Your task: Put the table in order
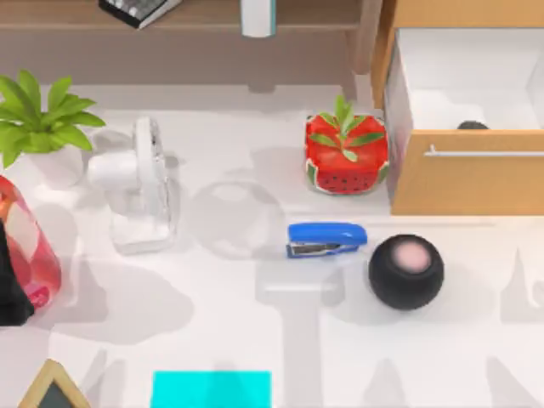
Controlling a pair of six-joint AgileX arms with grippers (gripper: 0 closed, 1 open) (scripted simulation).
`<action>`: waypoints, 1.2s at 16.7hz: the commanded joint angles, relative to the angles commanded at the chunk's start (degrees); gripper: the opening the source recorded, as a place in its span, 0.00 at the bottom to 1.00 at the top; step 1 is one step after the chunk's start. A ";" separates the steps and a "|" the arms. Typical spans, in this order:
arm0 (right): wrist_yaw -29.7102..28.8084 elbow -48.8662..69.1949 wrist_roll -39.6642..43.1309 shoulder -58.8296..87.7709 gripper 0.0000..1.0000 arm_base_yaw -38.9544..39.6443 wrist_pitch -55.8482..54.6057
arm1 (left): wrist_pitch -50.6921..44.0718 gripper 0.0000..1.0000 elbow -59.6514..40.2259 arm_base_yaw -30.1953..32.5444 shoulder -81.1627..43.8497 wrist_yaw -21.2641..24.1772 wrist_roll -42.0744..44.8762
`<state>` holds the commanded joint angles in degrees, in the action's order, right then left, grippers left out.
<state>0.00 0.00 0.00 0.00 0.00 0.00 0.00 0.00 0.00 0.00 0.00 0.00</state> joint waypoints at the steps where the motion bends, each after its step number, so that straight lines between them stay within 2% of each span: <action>1: 0.00 0.00 0.00 0.00 1.00 0.00 0.00 | 0.00 1.00 0.00 0.00 0.00 0.00 0.00; 5: -0.08 3.46 -0.55 3.50 1.00 0.28 2.68 | 0.00 1.00 0.00 0.00 0.00 0.00 0.00; 9: -0.32 16.14 -2.36 16.61 1.00 1.19 11.09 | 0.00 1.00 0.00 0.00 0.00 0.00 0.00; 13: -0.59 35.82 -4.69 38.89 1.00 2.43 22.28 | 0.00 1.00 0.00 0.00 0.00 0.00 0.00; 20: -0.92 76.11 -8.78 86.89 1.00 5.22 42.59 | 0.00 1.00 0.00 0.00 0.00 0.00 0.00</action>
<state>-0.92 76.11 -8.78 86.89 5.22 42.59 0.00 0.00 0.00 0.00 0.00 0.00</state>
